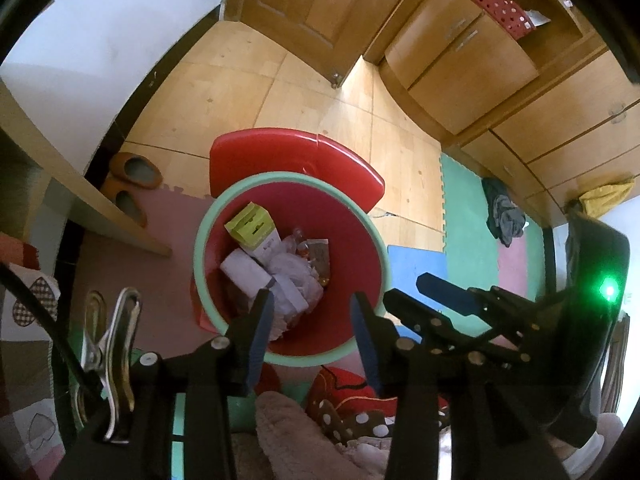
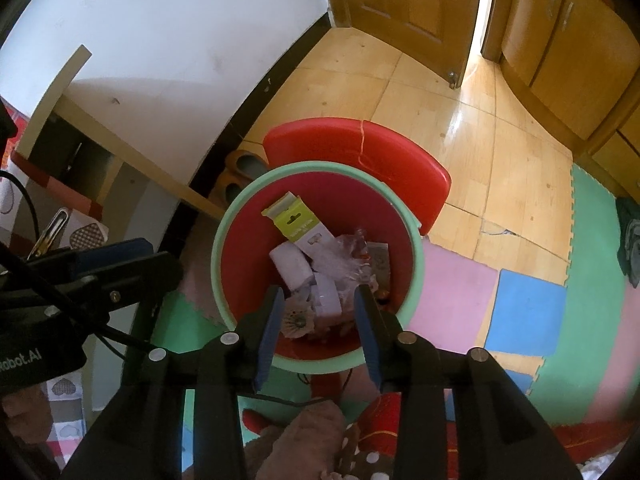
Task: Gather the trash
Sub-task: 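Move both tools back over the trash pile on the bed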
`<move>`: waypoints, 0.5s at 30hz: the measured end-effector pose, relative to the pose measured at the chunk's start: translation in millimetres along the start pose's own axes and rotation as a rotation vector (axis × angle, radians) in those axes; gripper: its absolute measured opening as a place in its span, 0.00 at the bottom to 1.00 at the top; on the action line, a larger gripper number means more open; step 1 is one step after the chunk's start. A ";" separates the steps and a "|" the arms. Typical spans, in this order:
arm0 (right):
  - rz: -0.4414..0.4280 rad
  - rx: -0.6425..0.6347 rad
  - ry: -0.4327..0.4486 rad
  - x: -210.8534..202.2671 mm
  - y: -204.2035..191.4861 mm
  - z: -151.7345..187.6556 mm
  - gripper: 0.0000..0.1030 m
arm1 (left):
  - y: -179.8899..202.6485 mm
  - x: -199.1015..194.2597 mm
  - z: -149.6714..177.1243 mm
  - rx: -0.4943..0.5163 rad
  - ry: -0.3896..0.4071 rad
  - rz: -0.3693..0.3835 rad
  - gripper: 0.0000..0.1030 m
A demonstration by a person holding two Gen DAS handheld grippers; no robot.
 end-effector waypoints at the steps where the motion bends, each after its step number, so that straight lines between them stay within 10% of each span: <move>1: -0.001 0.002 0.002 -2.4 -1.0 0.2 0.36 | -0.2 -2.4 0.6 -0.001 0.002 -0.001 0.40; 15: -0.038 -0.014 0.078 -52.6 -27.2 -10.3 0.36 | -4.3 -59.1 2.7 -0.029 0.077 -0.013 0.40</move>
Point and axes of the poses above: each gripper's, at about its wrist camera, not at the fingertips, and x roughly the way its jaws point, y to its right, z to its underside, the point moved 8 cm from there along x, roughly the way its jaws point
